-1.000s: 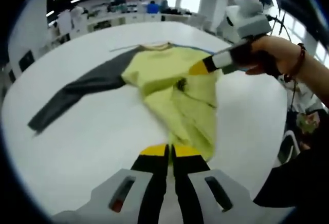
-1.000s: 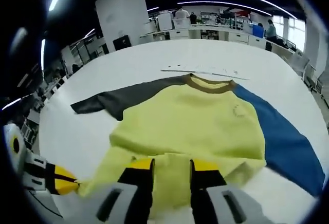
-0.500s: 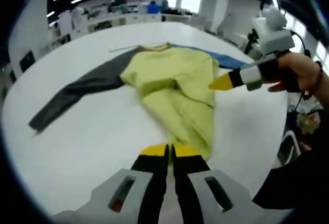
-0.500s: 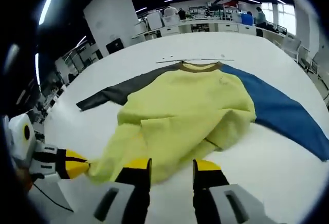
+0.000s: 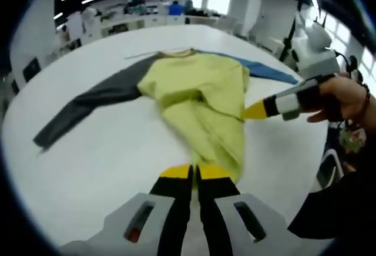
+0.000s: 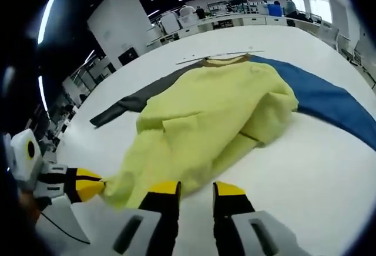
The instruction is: Fold the garment on the visible template until the final outline fits inside the template.
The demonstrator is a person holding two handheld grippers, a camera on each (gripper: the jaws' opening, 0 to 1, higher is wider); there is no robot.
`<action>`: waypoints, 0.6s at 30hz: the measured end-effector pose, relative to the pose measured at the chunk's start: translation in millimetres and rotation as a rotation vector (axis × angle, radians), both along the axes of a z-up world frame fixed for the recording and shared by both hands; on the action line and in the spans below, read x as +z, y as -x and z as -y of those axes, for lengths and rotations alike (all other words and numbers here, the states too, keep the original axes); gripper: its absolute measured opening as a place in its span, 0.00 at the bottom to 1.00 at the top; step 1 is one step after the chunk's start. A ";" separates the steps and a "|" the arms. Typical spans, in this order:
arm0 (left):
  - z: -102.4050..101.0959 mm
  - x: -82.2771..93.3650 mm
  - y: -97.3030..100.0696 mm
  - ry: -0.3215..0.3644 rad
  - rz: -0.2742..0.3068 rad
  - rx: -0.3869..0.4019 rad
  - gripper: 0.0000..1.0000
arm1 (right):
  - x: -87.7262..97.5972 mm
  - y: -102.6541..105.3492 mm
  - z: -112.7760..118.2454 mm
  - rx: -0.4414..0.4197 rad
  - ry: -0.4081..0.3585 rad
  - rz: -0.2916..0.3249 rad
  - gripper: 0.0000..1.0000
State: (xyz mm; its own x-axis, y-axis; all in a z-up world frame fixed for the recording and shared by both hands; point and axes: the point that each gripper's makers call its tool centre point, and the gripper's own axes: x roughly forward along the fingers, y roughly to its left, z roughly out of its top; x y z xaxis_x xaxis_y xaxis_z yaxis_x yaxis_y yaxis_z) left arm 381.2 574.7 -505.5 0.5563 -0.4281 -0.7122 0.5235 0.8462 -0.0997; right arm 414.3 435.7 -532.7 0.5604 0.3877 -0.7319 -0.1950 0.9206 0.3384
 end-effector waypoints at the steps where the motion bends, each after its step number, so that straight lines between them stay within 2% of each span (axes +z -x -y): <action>1: 0.1 0.2 0.0 0.000 0.001 -0.001 0.00 | -0.5 0.1 -0.8 -0.004 -0.008 0.000 0.17; 7: -0.1 0.1 0.2 0.000 -0.001 0.000 0.00 | -2.6 -0.8 -4.0 -0.038 -0.051 -0.003 0.07; 14: -0.5 0.2 1.0 0.000 -0.001 0.003 0.00 | 0.6 -0.8 1.4 -0.055 -0.056 0.001 0.00; 18: -0.4 2.5 1.3 0.002 0.003 0.006 0.00 | 4.9 0.8 4.1 -0.048 -0.064 0.007 0.00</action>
State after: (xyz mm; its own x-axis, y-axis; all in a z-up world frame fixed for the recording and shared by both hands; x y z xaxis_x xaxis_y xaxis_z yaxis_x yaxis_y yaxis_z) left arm 379.9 575.1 -503.0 0.5613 -0.4261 -0.7095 0.5187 0.8491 -0.0996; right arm 413.5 431.6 -527.8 0.5844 0.4059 -0.7026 -0.1536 0.9056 0.3954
